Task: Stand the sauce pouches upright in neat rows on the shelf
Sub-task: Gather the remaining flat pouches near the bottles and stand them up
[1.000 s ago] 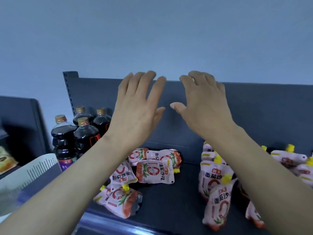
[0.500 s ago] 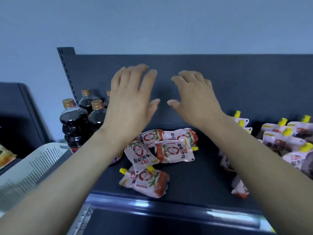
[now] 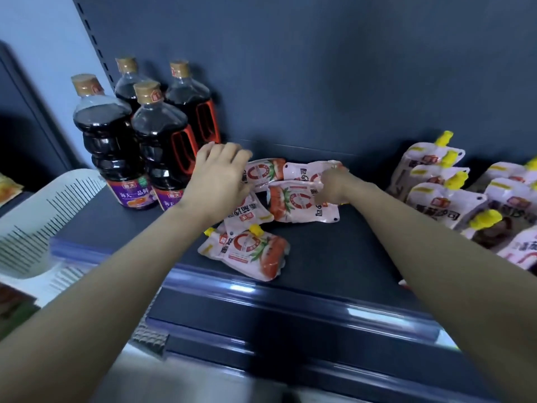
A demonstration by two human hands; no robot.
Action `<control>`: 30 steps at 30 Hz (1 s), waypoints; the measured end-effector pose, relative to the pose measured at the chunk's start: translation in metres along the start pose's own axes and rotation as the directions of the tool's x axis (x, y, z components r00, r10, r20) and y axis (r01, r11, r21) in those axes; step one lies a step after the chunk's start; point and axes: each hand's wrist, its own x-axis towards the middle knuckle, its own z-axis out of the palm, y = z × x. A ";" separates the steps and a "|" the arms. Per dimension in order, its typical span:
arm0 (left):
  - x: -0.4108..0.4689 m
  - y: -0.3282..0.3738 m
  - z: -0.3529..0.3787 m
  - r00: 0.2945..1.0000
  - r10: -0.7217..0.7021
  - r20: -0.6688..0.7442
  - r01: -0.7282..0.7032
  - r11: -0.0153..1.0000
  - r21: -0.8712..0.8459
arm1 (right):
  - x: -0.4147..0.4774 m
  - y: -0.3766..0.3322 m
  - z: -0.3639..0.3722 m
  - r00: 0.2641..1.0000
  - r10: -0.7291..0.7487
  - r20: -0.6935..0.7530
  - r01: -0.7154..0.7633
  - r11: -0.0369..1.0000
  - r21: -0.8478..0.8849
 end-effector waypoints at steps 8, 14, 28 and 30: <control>0.020 0.016 0.037 0.993 0.013 0.117 -0.013 1.000 0.002 | 0.028 0.023 0.023 0.976 0.108 0.188 -0.146 0.968 0.202; 0.037 0.016 0.050 0.991 0.012 0.135 -0.010 1.000 -0.022 | 0.031 0.032 0.007 0.976 0.067 0.208 -0.118 0.964 0.239; 0.089 0.027 0.103 0.930 0.018 0.368 0.021 0.995 -0.102 | 0.009 0.024 -0.073 0.981 0.152 -0.120 -0.171 0.971 -0.166; 0.091 0.031 0.110 0.884 0.034 0.467 -0.019 0.999 -0.036 | 0.006 0.030 -0.072 0.975 0.168 -0.146 -0.189 0.972 -0.139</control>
